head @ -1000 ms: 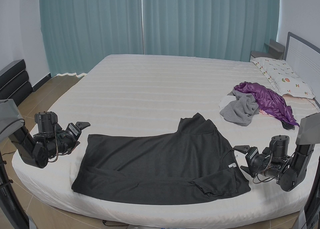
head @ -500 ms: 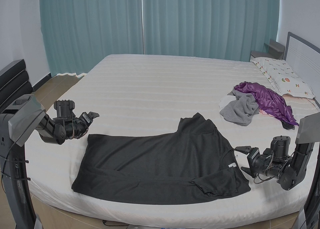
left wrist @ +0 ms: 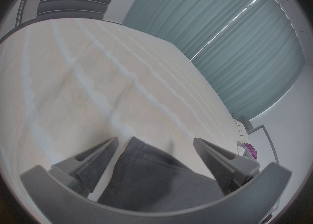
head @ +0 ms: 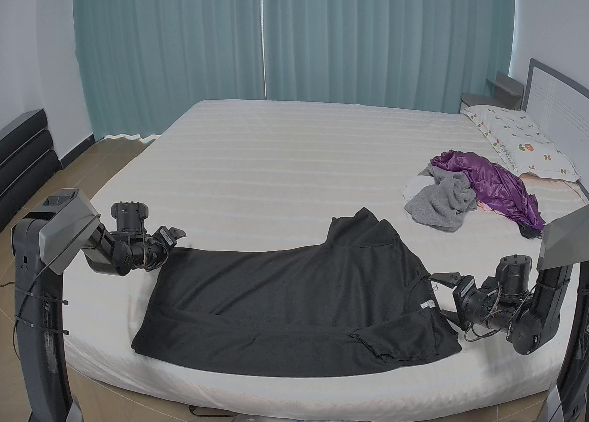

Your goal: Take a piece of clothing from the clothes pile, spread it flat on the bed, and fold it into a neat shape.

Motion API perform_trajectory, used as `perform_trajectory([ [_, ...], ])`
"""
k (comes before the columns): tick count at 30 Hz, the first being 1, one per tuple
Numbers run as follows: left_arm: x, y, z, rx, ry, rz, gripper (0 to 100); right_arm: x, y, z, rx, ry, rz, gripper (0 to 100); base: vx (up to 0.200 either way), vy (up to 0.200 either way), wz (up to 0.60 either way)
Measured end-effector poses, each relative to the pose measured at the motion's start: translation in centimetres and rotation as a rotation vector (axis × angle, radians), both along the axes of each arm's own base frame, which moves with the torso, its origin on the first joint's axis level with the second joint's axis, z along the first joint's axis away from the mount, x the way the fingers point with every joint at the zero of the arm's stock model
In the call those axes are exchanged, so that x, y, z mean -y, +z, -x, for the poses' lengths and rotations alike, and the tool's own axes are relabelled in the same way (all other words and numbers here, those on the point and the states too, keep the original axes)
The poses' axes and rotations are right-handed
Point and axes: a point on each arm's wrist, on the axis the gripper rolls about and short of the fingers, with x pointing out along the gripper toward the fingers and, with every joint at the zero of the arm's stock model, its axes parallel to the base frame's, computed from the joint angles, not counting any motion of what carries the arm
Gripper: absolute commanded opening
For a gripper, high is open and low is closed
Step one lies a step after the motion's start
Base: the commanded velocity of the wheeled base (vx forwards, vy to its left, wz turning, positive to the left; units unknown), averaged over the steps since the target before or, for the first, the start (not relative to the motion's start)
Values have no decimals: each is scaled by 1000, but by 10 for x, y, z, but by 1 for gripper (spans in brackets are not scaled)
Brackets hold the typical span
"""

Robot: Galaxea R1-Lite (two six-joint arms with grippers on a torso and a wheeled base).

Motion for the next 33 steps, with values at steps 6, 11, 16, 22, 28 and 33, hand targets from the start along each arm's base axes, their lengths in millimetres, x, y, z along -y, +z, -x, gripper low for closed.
perform_trajectory([
  [6,1,-2,2,-2,9,-9,0,0,-1,0,-5,-1,0,100,0,0,0],
  [11,-2,1,1,50,57,-33,0,-3,-1,-2,6,-9,14,100,0,0,0],
  [16,-3,-2,4,40,64,-34,0,-10,7,-4,47,7,26,100,0,0,0],
  [22,-4,-2,6,32,83,-12,0,-23,12,-20,111,59,66,100,0,0,0],
  [28,-4,0,9,28,93,11,0,-35,13,-58,158,90,139,100,0,0,0],
  [33,-4,1,10,24,96,21,0,-46,17,-100,198,122,211,100,0,0,0],
])
